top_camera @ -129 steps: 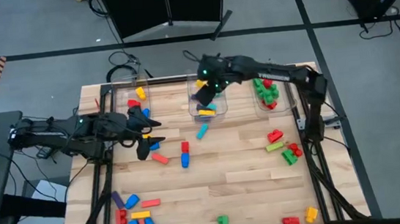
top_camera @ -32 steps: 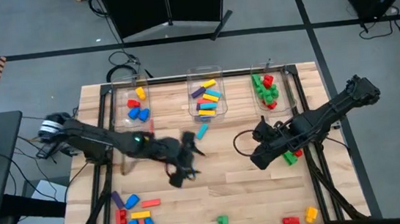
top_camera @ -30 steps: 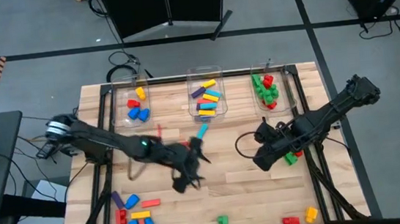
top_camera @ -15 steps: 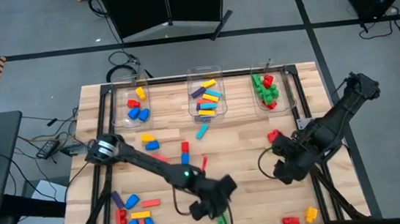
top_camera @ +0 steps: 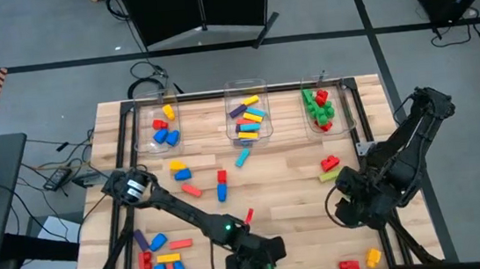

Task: Sort blocks by size
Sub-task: Put the green 2 stud game piece into the right transparent bin

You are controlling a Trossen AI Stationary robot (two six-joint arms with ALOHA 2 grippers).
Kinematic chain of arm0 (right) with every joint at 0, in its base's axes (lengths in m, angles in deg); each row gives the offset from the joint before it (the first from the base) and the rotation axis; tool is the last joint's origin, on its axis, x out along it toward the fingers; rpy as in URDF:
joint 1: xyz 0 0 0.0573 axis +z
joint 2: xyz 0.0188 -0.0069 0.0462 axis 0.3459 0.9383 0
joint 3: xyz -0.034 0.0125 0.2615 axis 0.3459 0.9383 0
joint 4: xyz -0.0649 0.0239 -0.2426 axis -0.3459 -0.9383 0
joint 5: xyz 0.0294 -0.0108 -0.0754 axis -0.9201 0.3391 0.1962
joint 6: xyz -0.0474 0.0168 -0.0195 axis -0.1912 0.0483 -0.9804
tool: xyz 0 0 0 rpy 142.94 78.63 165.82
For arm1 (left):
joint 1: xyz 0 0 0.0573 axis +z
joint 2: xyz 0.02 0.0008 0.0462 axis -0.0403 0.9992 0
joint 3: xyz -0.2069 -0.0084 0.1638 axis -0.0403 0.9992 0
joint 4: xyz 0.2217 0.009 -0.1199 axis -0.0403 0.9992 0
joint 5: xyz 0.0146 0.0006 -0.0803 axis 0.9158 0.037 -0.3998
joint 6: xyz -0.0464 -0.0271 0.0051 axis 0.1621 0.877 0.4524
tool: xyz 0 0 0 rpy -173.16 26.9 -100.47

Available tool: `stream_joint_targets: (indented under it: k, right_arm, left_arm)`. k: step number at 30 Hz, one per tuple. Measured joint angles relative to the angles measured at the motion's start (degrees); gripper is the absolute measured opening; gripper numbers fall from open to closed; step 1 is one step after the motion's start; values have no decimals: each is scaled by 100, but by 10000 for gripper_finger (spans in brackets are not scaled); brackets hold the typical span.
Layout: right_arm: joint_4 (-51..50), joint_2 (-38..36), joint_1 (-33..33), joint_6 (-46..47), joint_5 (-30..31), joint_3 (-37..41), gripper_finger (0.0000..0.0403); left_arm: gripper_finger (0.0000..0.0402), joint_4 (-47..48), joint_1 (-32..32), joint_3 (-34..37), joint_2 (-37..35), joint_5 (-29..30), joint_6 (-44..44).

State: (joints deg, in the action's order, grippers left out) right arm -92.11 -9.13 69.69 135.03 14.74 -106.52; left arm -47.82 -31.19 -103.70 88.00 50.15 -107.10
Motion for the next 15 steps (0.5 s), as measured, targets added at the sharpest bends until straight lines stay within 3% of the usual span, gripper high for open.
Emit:
stream_joint_targets:
  k: [15]
  right_arm:
    - [31,2,373,970,124,0,233]
  left_arm:
    - [292,-319,6,-2,606,-89,-404]
